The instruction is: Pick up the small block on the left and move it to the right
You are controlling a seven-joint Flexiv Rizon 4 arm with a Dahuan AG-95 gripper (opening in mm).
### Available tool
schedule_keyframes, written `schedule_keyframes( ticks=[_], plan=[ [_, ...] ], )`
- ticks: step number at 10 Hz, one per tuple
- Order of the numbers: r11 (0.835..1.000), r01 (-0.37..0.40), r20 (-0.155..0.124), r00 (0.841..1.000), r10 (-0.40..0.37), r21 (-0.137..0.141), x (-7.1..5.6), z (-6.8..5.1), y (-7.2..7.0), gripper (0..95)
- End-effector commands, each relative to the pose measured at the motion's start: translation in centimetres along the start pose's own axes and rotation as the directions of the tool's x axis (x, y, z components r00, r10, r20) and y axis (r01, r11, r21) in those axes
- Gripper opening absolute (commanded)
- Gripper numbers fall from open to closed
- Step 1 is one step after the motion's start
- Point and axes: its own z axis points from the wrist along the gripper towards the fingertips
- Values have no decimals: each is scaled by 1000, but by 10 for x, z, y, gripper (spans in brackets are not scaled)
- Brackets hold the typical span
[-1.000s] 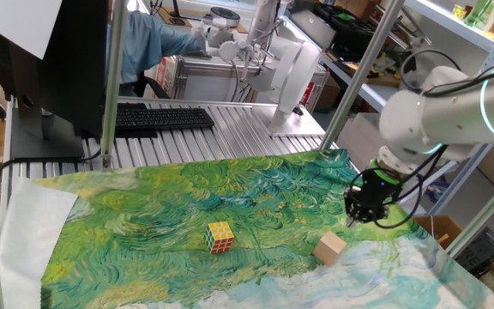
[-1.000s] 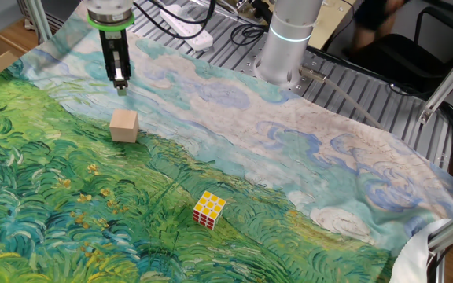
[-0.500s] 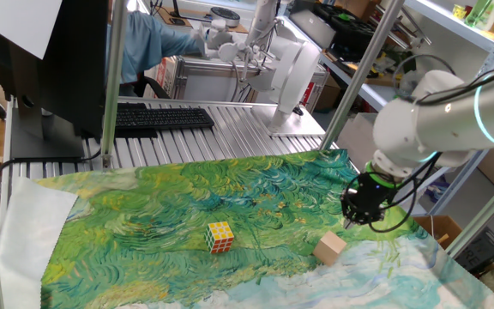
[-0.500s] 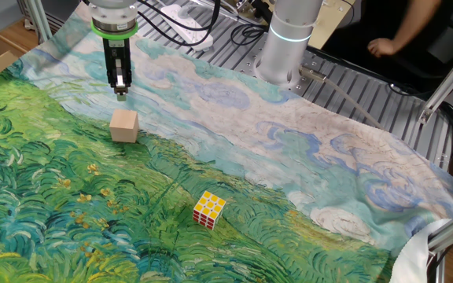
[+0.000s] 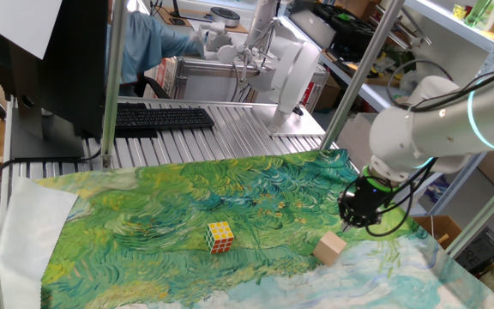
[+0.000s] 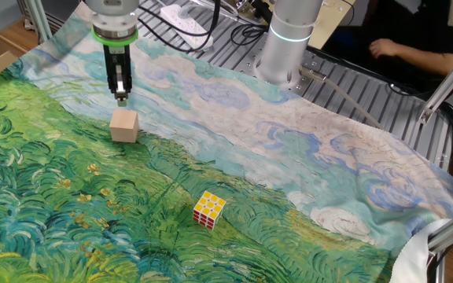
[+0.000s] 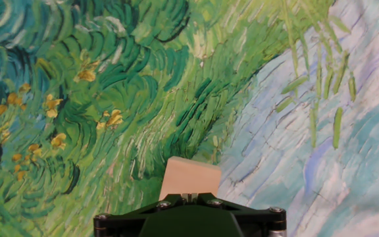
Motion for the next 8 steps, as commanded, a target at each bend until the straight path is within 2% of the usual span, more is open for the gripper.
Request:
schedule_keyframes(
  ticks=[1,5,8],
  plan=[
    [1000,0,2,1000,0,-2,1,6,0,0],
    [1000,-1,5,1000,1,-3,1,20,1,0],
    [1000,1,2,1000,-1,-6,1,22,1,0]
  ],
)
